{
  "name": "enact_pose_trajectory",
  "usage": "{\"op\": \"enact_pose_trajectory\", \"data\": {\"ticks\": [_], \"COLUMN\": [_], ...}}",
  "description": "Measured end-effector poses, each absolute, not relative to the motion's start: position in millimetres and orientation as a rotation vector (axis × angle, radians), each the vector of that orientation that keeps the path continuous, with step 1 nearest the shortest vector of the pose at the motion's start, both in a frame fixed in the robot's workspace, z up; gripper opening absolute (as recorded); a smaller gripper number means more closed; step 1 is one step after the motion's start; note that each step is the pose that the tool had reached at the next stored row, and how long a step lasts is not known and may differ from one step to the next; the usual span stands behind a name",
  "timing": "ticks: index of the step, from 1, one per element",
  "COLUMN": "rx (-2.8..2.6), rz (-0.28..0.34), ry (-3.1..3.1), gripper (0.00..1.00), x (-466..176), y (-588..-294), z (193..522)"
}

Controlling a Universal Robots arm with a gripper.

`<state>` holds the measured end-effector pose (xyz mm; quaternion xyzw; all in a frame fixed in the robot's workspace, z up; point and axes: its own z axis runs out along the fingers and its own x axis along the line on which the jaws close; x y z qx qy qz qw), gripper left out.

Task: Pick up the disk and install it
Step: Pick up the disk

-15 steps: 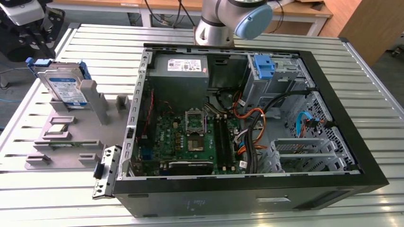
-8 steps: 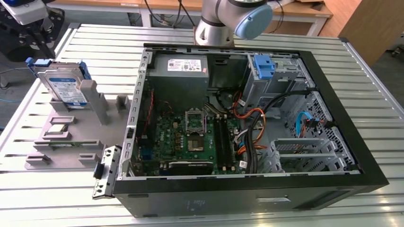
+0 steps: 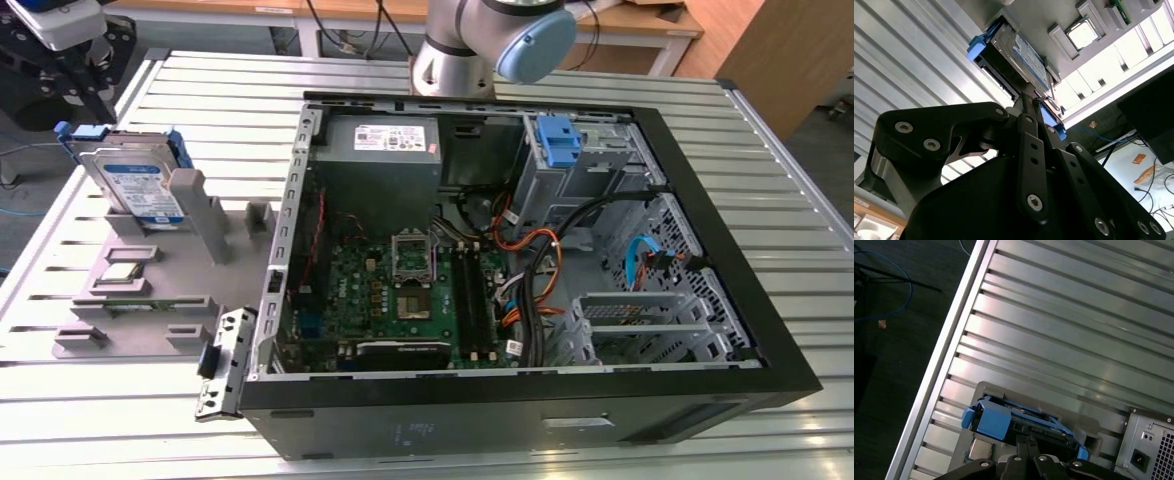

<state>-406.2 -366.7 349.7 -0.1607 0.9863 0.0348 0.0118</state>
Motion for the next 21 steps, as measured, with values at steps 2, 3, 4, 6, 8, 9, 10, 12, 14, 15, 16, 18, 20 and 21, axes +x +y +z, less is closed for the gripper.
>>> {"op": "enact_pose_trajectory", "data": {"ticks": [2, 3, 4, 6, 8, 9, 10, 12, 14, 15, 16, 18, 20, 21], "rx": [-0.501, -0.501, -0.501, -0.507, -0.534, -0.551, -0.567, -0.599, -0.631, -0.649, -0.667, -0.705, -0.736, -0.75], "rz": [0.108, 0.108, 0.108, 0.109, 0.109, 0.109, 0.109, 0.11, 0.11, 0.11, 0.111, 0.111, 0.112, 0.112], "ry": [3.076, 3.076, 3.075, 3.075, 3.071, 3.068, 3.065, 3.06, 3.054, 3.051, 3.048, 3.04, 3.033, 3.03], "gripper": [0.1, 0.1, 0.1, 0.1, 0.1, 0.1, 0.1, 0.1, 0.1, 0.1, 0.1, 0.1, 0.1, 0.1], "x": [-406.2, -406.2, -406.2, -406.2, -406.2, -406.2, -406.2, -406.2, -406.2, -406.2, -406.2, -406.2, -406.2, -406.2], "y": [-366.7, -366.7, -366.7, -366.6, -366.6, -366.6, -366.6, -366.6, -366.6, -366.7, -366.6, -366.7, -366.6, -366.6], "z": [349.7, 349.7, 349.7, 349.7, 349.7, 349.7, 349.7, 349.7, 349.7, 349.6, 349.6, 349.7, 349.7, 349.7]}}
